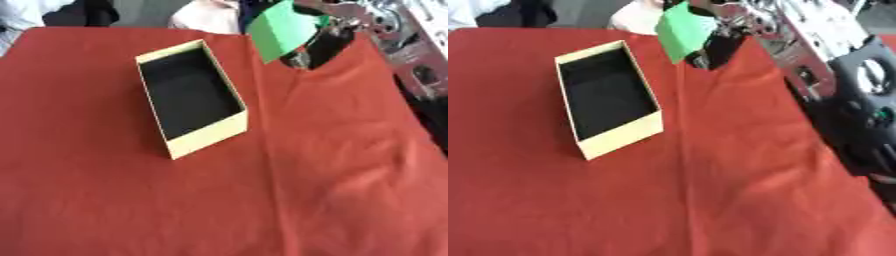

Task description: Pick up objects on the table and place them in the box.

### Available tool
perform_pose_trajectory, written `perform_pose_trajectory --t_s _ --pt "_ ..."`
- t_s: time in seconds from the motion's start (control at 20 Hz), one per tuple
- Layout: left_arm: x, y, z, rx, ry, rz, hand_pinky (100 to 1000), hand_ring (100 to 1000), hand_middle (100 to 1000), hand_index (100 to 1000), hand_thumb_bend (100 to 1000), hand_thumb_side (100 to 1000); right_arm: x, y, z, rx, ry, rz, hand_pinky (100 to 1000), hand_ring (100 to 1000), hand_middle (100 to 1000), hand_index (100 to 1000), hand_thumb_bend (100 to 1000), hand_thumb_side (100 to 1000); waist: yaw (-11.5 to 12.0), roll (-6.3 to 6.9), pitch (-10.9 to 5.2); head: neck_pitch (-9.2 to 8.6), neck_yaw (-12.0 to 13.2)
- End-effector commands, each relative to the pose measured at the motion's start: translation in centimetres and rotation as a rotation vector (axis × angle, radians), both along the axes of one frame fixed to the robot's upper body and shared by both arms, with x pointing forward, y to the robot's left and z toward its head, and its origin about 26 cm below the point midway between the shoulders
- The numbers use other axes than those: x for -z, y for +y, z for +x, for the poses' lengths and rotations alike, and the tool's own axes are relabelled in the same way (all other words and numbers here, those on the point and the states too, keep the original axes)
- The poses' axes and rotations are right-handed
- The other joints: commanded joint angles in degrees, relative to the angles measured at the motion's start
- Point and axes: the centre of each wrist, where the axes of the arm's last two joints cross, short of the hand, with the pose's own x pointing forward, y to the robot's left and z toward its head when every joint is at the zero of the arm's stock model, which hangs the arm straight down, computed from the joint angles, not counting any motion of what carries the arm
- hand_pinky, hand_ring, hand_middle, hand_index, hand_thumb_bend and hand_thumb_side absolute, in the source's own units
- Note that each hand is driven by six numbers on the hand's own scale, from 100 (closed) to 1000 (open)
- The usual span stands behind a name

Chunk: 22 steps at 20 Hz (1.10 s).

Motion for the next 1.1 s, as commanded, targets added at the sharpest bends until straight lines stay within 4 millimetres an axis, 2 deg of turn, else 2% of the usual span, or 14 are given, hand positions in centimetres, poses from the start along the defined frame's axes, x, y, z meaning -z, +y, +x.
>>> perform_pose_trajectory --t_s 0.05,0.45,0.75,0.9,1.1 --pt "-0.9 -0.3 -0.1 0.021 -0.03 0.012 571 632 602 714 100 409 -0.1 2.3 0.4 -0.02 -0.025 0.006 723 633 468 695 100 100 0.24 0.5 -1.86 -0.32 -0.6" --pt "-1.0 -0.5 0.0 0.034 -0.037 0.009 571 633 602 714 100 410 4.0 6.8 1.4 -0.011 -0.059 0.041 712 625 464 695 100 100 0.43 0.51 -1.68 -0.66 -1.49" --pt "-1.0 -0.6 0.1 0.037 -0.035 0.005 571 633 603 714 100 414 6.6 8.4 1.7 0.046 -0.116 0.085 705 618 456 694 100 100 0.39 0.49 -1.44 -1.1 -1.66" --pt "-0.9 -0.6 0.1 0.038 -0.035 0.004 571 634 603 714 100 416 6.8 8.6 1.9 0.07 -0.154 0.108 702 613 447 689 100 100 0.49 0.46 -1.41 -0.68 -1.68" --pt "-1.0 -0.7 0.1 0.044 -0.034 0.005 571 634 603 713 100 416 5.7 8.9 2.5 0.063 -0.152 0.148 685 609 450 692 100 100 0.63 0.46 -1.36 0.52 -1.65"
